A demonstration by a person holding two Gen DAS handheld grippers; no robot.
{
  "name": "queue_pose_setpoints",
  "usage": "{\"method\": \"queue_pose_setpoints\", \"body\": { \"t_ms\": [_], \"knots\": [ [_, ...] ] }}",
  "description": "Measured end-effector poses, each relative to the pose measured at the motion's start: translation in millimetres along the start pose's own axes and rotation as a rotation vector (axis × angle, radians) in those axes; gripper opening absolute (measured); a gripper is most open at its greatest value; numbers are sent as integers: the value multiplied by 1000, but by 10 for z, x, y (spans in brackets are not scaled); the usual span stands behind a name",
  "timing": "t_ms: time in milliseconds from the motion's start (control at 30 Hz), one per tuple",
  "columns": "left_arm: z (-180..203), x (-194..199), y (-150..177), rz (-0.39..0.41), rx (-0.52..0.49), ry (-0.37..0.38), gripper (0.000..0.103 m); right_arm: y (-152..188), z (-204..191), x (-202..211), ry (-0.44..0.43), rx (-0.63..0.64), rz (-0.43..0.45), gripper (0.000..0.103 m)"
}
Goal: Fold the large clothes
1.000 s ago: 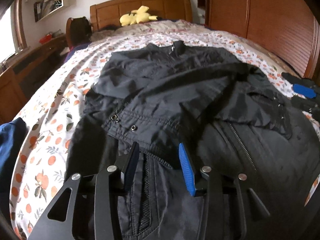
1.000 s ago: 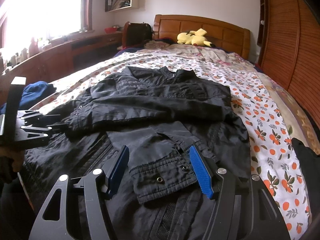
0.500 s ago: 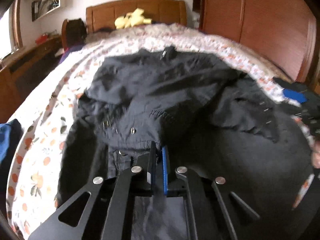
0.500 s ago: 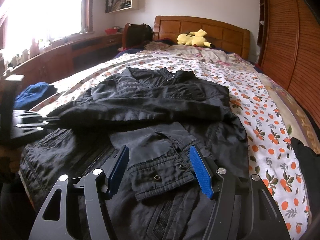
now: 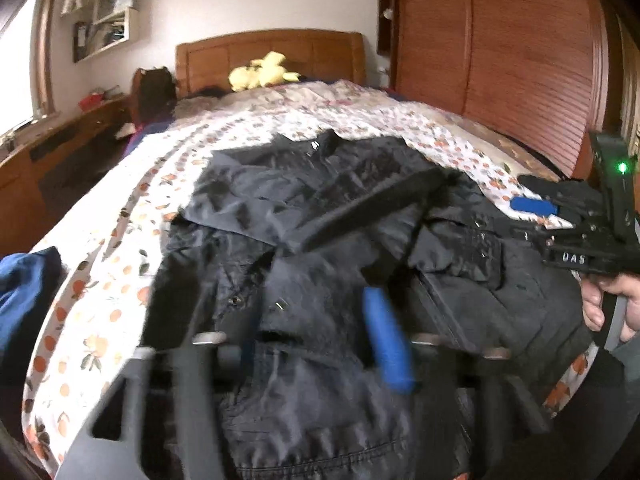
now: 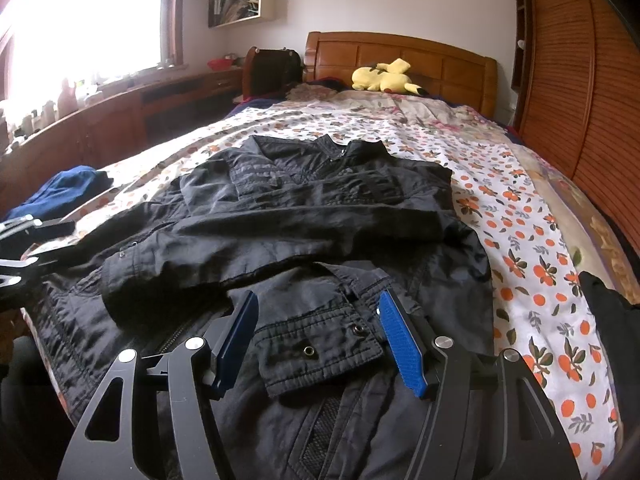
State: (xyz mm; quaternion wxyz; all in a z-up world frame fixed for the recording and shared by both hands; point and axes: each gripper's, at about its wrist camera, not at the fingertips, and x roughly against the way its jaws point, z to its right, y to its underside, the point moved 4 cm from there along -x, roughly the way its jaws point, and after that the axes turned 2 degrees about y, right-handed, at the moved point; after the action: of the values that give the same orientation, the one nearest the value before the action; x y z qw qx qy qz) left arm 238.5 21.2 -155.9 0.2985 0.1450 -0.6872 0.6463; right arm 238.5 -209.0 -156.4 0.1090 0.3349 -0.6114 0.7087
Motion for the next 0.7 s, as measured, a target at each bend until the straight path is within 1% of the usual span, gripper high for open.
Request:
{"method": "queue_pose_setpoints", "body": {
  "t_ms": [33,67,100,133,200,267,700],
  "knots": [
    [-24,35,-4,12,8,-5,77,3,-7,3,-1,1,0,60],
    [-47,57,-9,19,12,-11,86,4,-15,4,-1,2,0,60],
    [-83,89,-12,32,19,-26,98,4,-16,3,-1,2,-2,60],
    [-126,116,-17,47,25,-38,101,6,-26,6,-2,4,-4,60],
    [-202,179,-3,70,39,-41,101,2,-41,-5,-2,8,-4,60],
    [-297,202,21,72,54,-52,101,6,-56,-16,-4,10,-8,60],
    [-833,332,372,27,102,-159,101,54,-196,-84,-13,38,-26,60]
  ]
}}
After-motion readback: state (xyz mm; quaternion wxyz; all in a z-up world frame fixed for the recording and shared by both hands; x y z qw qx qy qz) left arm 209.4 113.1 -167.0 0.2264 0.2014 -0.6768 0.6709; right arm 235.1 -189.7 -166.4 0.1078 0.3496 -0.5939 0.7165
